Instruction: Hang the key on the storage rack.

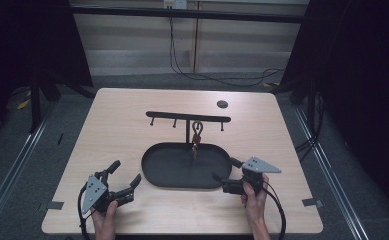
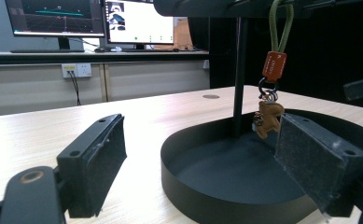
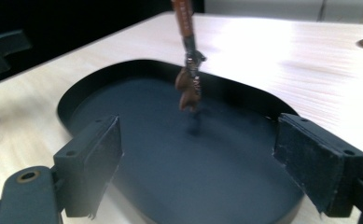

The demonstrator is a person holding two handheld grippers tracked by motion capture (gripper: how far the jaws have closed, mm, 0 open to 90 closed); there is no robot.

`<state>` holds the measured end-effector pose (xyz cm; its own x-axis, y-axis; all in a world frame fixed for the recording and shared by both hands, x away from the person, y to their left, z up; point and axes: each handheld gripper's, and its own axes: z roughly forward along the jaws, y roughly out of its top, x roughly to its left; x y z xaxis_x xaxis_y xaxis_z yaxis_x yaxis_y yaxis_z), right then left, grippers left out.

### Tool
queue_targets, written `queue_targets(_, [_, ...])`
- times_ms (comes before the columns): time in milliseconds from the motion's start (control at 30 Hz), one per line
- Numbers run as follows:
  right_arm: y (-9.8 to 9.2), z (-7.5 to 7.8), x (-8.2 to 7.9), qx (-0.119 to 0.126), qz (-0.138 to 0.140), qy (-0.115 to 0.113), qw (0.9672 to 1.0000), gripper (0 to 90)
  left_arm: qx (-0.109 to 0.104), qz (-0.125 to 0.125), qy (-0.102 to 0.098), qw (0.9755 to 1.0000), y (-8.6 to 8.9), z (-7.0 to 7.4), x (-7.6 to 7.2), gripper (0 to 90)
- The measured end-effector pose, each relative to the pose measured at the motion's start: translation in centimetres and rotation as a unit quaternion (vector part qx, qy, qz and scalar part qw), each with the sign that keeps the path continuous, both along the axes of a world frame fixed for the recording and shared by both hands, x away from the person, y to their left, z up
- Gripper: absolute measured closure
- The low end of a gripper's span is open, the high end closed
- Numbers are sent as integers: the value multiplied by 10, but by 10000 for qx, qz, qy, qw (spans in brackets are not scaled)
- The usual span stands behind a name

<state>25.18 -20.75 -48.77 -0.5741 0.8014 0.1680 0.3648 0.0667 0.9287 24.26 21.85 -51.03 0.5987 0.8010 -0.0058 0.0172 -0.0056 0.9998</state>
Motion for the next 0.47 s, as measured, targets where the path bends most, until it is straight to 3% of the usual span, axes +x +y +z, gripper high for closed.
queue_targets(33, [0, 0, 0, 0, 0, 0, 10000, 149, 1, 1, 0, 10000, 0, 0, 0, 160])
queue_targets(67, [-1, -7, -4, 57, -153, -199, 9997, 144, -1, -1, 0, 10000, 0, 0, 0, 160])
queue_targets(200, [-1, -17, -10, 48, -279, -491, 9984, 141, 4, 0, -2, 10000, 0, 0, 0, 160])
queue_targets(367, [-1, -18, -13, 9, -239, -660, 9975, 139, 0, -1, -4, 10000, 0, 0, 0, 160])
queue_targets(467, [3, -18, -17, -162, -151, -846, 9962, 138, 4, 0, -4, 10000, 0, 0, 0, 160])
